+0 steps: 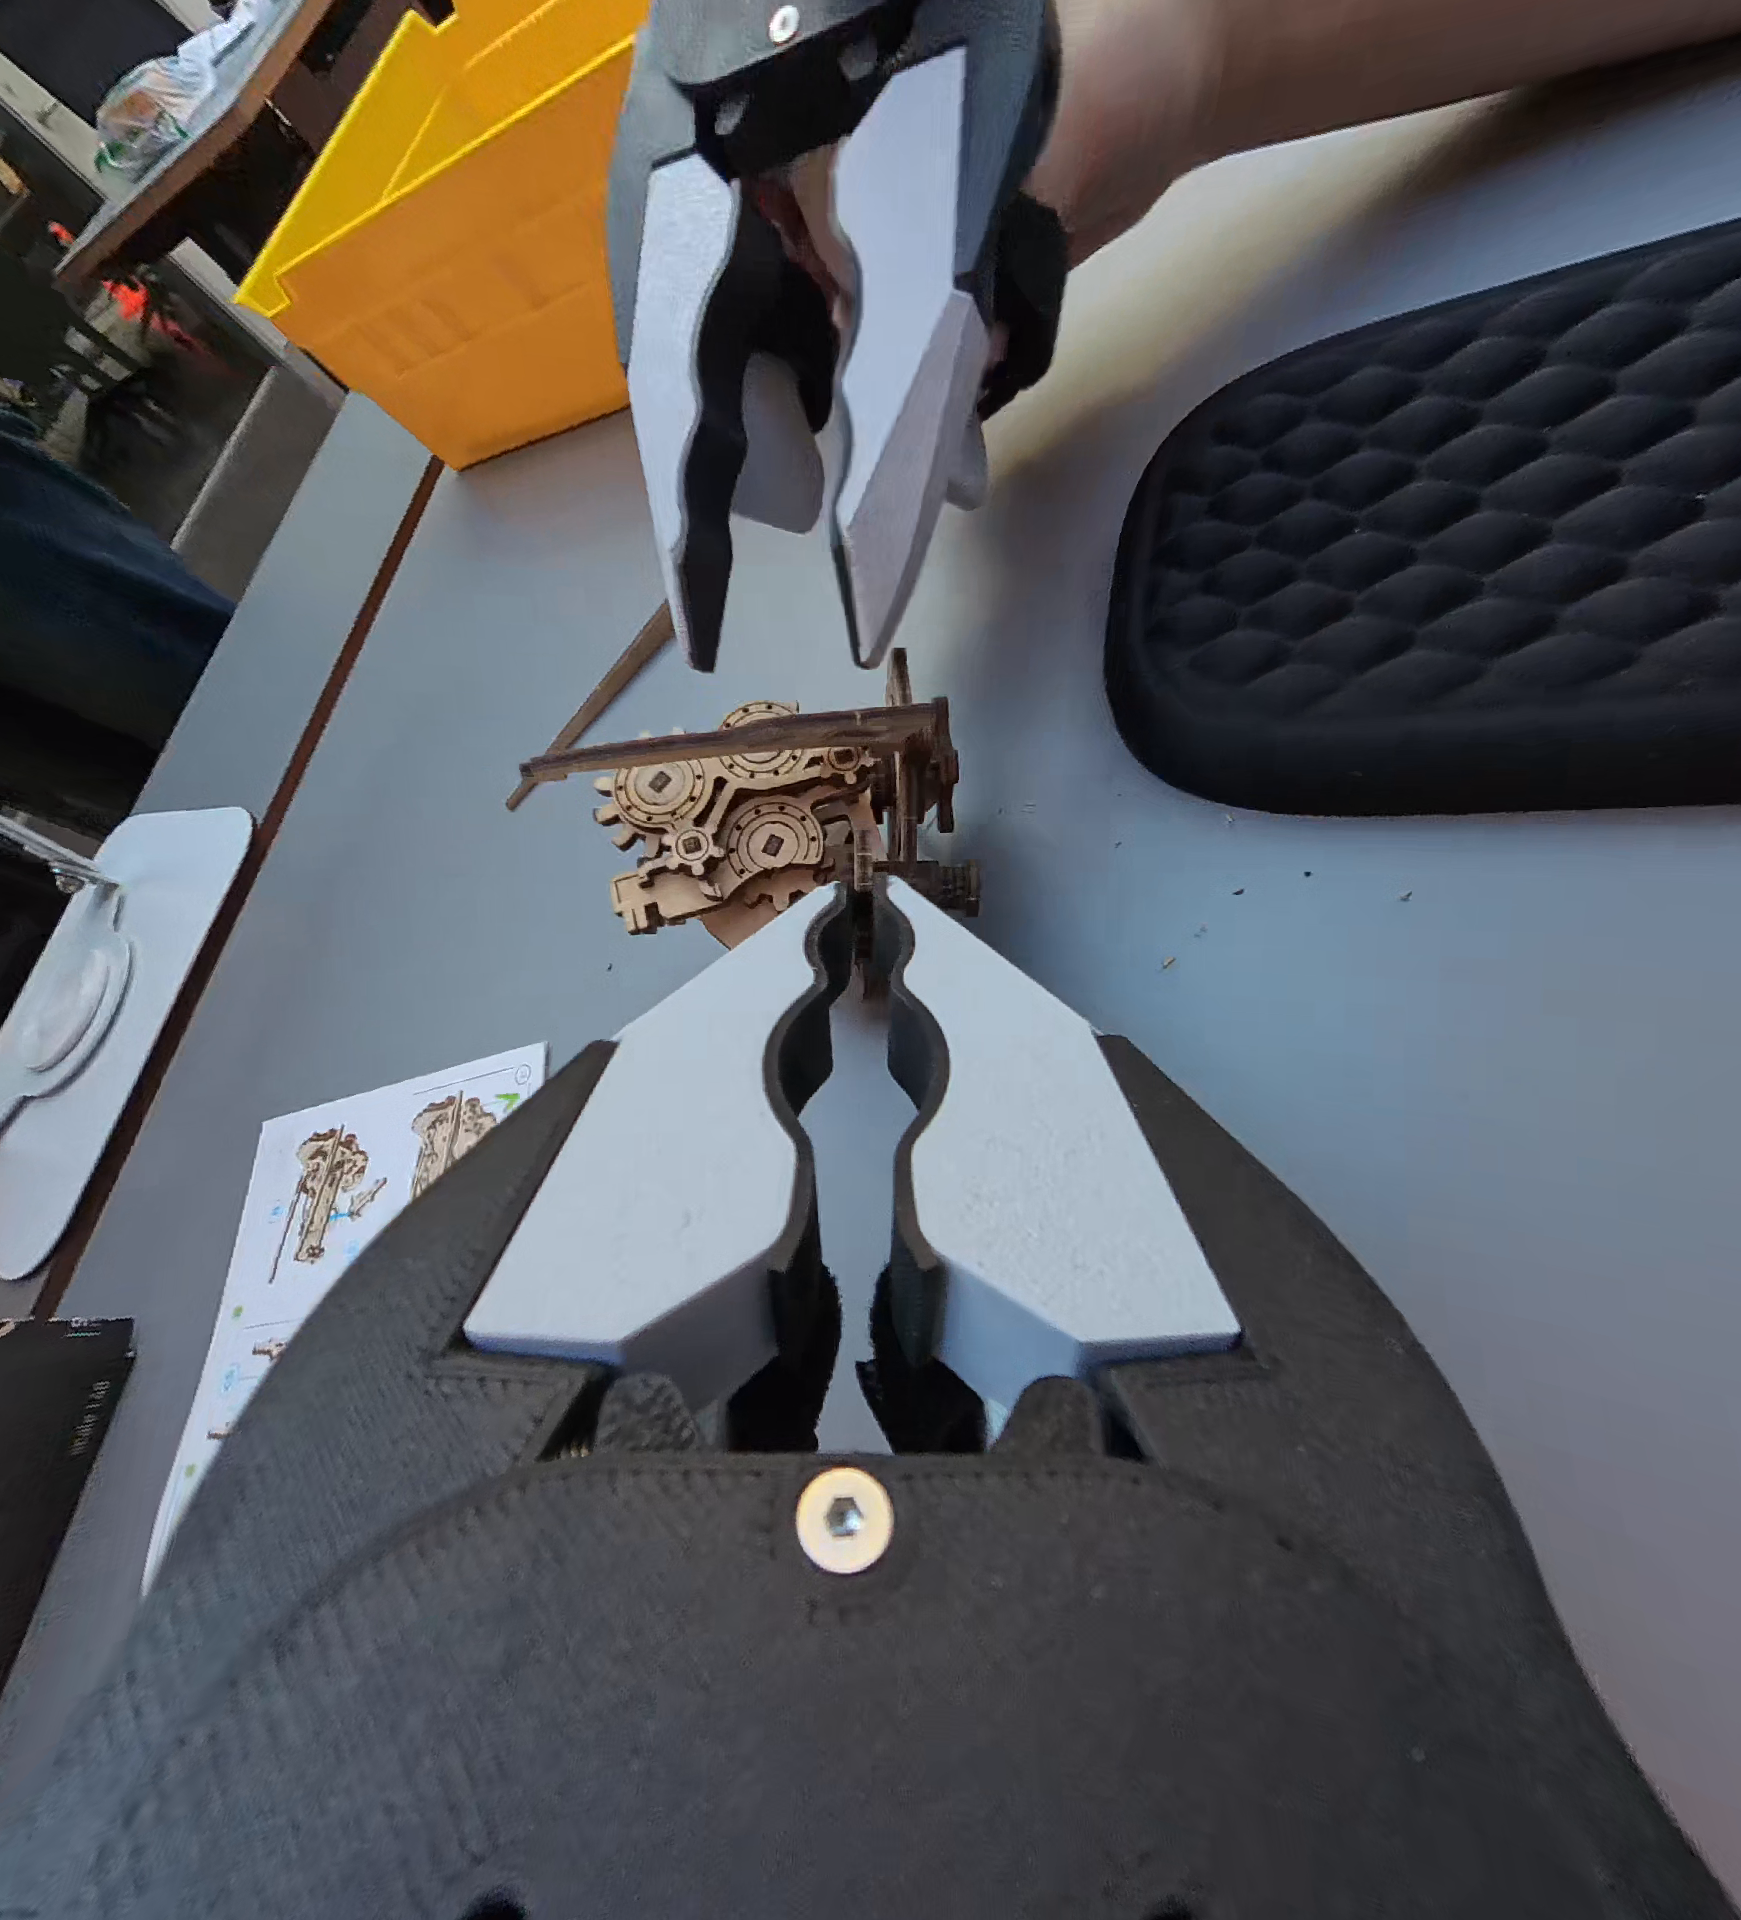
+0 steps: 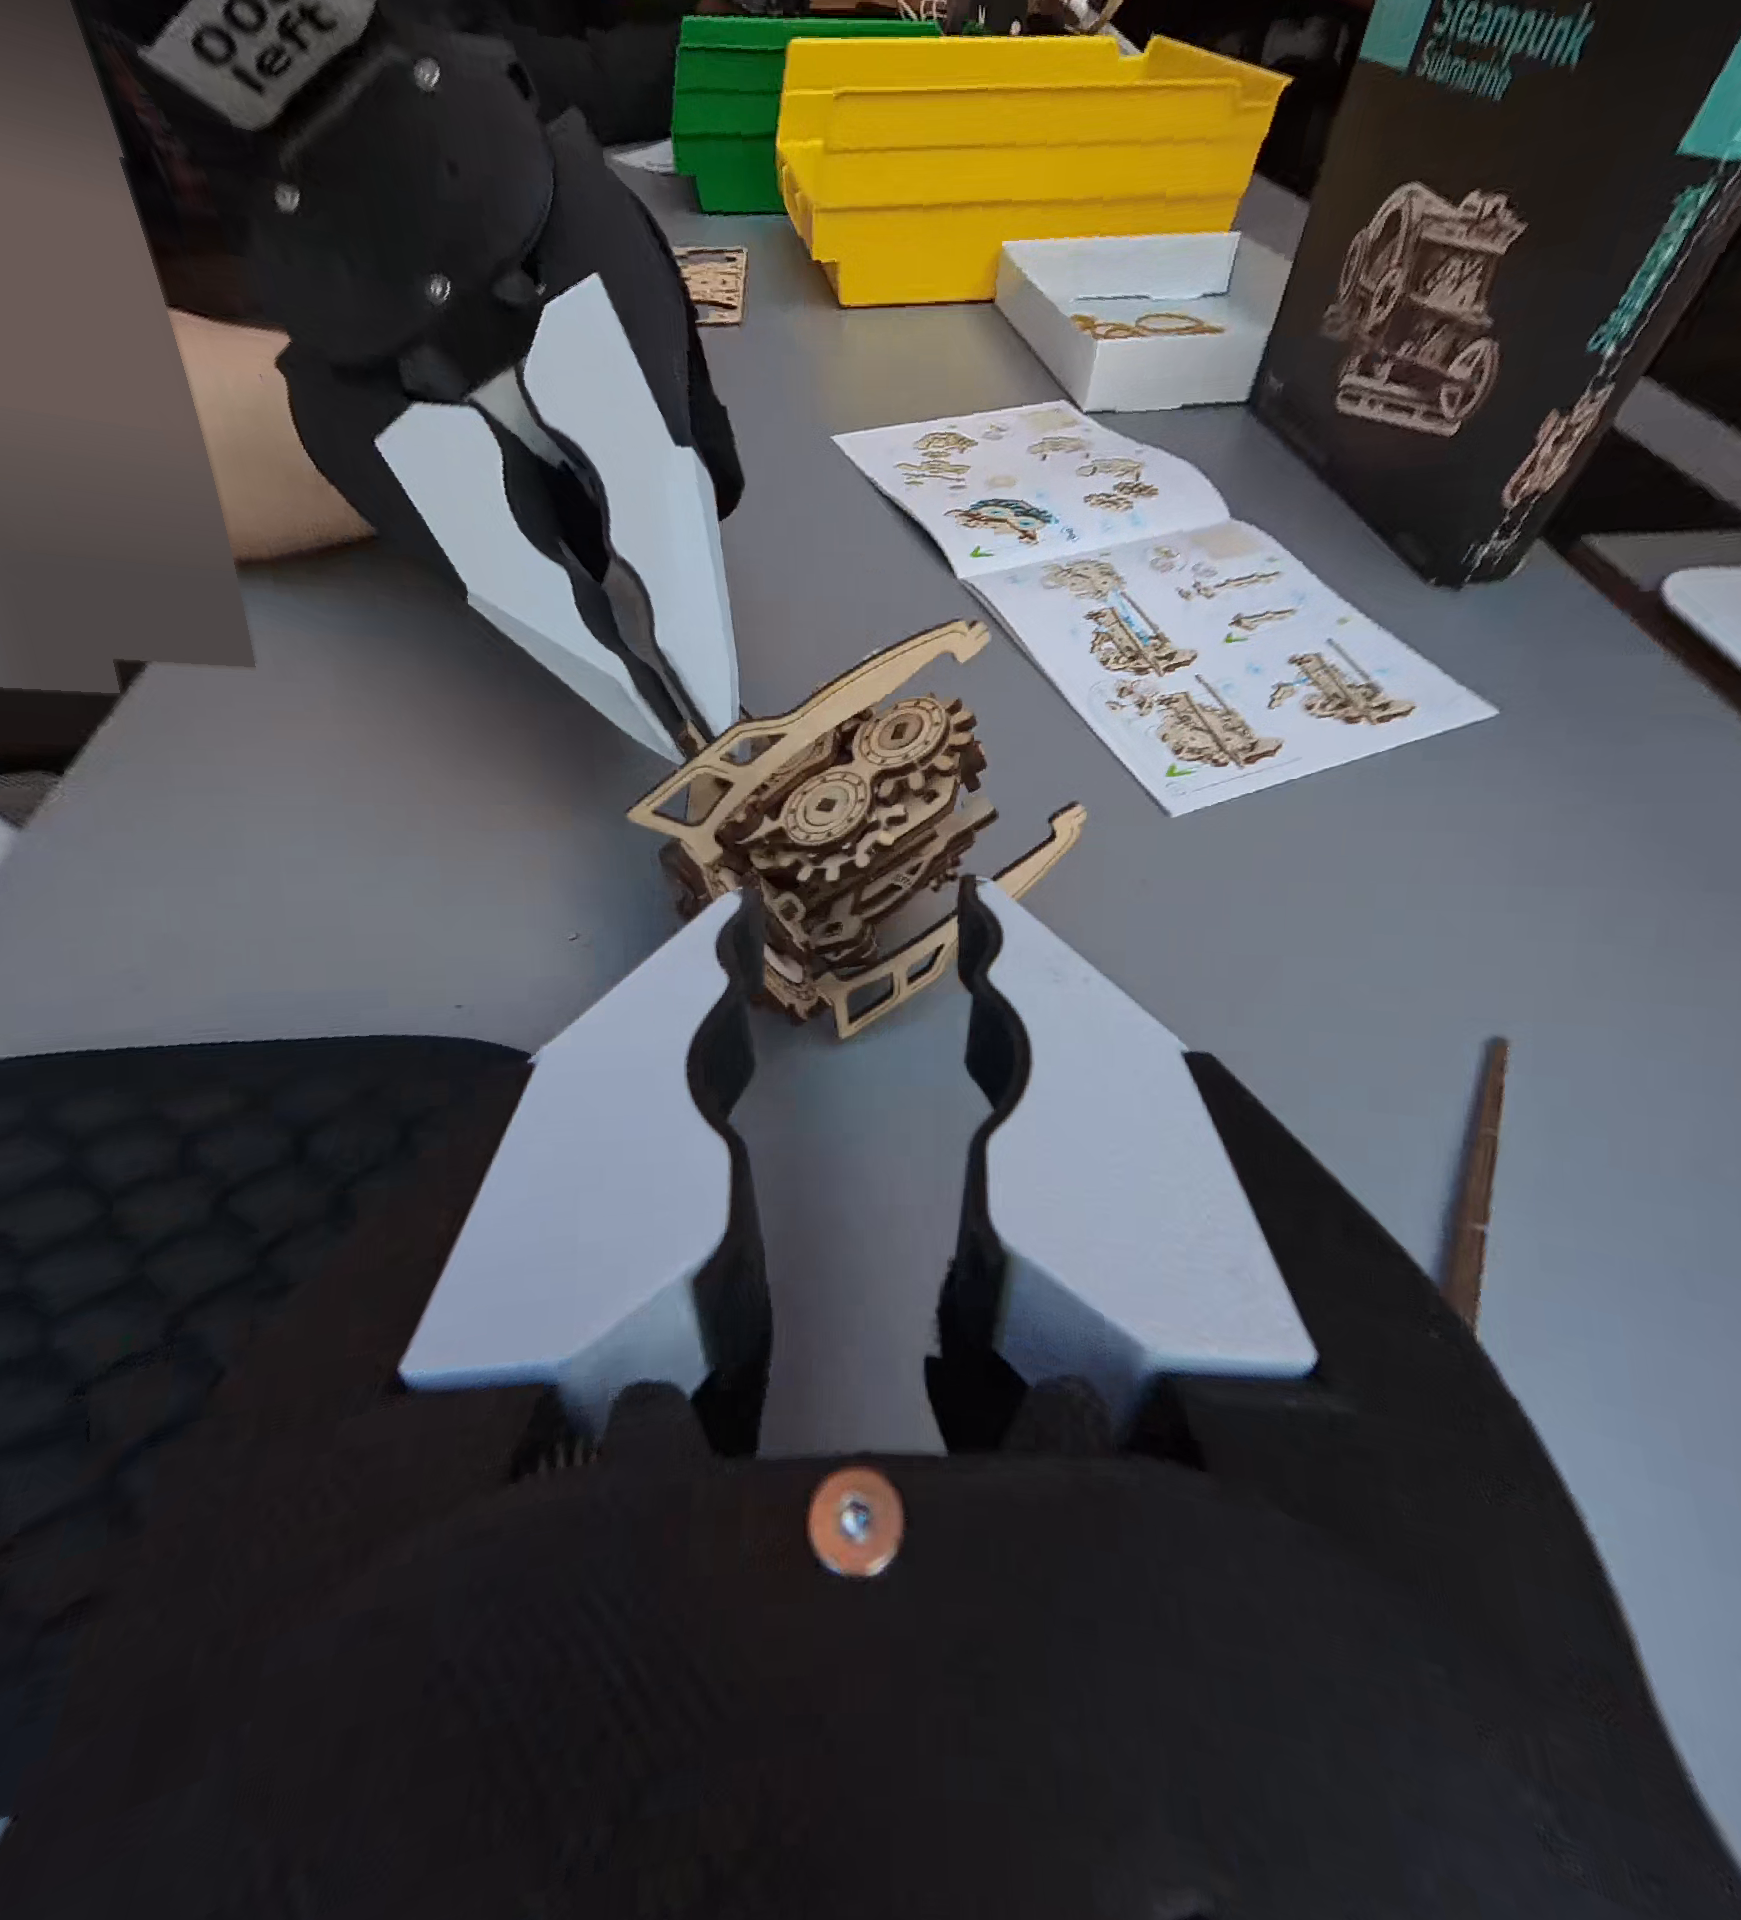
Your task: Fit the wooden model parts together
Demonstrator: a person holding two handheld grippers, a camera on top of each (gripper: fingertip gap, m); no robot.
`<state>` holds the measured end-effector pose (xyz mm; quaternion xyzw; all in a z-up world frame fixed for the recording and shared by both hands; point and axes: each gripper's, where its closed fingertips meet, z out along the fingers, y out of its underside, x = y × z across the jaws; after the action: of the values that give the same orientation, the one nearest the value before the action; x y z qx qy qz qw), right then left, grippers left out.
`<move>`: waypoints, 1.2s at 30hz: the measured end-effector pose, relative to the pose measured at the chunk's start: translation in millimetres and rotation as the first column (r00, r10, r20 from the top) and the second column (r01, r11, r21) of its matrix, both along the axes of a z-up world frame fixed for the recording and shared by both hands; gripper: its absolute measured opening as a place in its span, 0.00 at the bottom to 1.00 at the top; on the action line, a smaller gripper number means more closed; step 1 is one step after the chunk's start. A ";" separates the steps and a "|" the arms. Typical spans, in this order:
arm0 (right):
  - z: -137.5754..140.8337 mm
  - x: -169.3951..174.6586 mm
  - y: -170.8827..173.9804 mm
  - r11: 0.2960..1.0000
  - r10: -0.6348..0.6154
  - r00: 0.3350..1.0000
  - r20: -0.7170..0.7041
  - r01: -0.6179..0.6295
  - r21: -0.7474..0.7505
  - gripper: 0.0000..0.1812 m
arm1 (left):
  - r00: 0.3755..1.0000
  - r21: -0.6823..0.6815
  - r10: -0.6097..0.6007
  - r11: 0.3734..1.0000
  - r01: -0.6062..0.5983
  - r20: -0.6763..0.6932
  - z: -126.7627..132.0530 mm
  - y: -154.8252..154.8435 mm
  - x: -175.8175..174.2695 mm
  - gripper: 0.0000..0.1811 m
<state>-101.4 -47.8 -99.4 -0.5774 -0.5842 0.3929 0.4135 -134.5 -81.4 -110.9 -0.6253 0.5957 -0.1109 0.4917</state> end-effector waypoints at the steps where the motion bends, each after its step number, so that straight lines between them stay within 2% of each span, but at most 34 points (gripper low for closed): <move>1: -0.5 -2.4 0.0 0.999 -0.003 1.000 0.005 0.003 0.047 0.21 | 1.000 -0.012 0.003 1.000 -0.002 0.014 0.7 1.5 -2.7 0.01; 7: 4.8 -15.2 -6.3 0.998 0.054 0.998 -0.036 -0.054 0.026 0.20 | 0.997 -0.096 -0.046 0.994 0.052 0.068 3.9 -2.0 -9.1 0.00; 14: -0.7 -16.0 -11.8 0.989 0.137 0.989 0.054 -0.140 0.055 0.17 | 0.991 -0.146 -0.078 0.985 0.093 0.104 4.5 -4.6 -10.6 0.01; 17: 2.2 -21.9 -9.9 0.985 0.136 0.990 0.033 -0.139 0.099 0.17 | 0.989 -0.152 -0.084 0.983 0.102 0.122 5.6 -4.8 -9.3 0.00; 27: -4.5 -20.7 -1.0 0.992 0.108 0.993 0.045 -0.111 0.057 0.19 | 0.984 -0.161 -0.107 0.978 0.129 0.143 6.7 -2.5 -9.2 0.00; 33: 4.3 -17.2 -0.7 0.969 0.174 0.983 -0.051 -0.181 -0.170 0.24 | 0.980 -0.117 -0.163 0.977 0.176 0.115 7.0 -6.7 -8.6 0.00; 34: 4.4 -16.7 2.7 0.950 0.164 0.985 -0.046 -0.170 -0.263 0.20 | 0.979 -0.106 -0.172 0.977 0.183 0.106 7.0 -7.4 -8.3 0.00; 35: 6.1 -16.7 3.8 0.915 0.172 0.984 -0.037 -0.173 -0.366 0.21 | 0.979 -0.093 -0.182 0.977 0.191 0.095 6.7 -8.8 -7.9 0.00; 36: 13.7 -17.5 -0.7 0.860 0.204 0.976 -0.070 -0.213 -0.463 0.21 | 0.979 -0.078 -0.190 0.978 0.196 0.081 6.2 -10.1 -7.4 0.00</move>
<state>-119.0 -48.5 -85.7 -0.5898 -0.5270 0.5700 0.2224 -142.0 -91.5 -104.7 -0.5806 0.6299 -0.2062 0.4729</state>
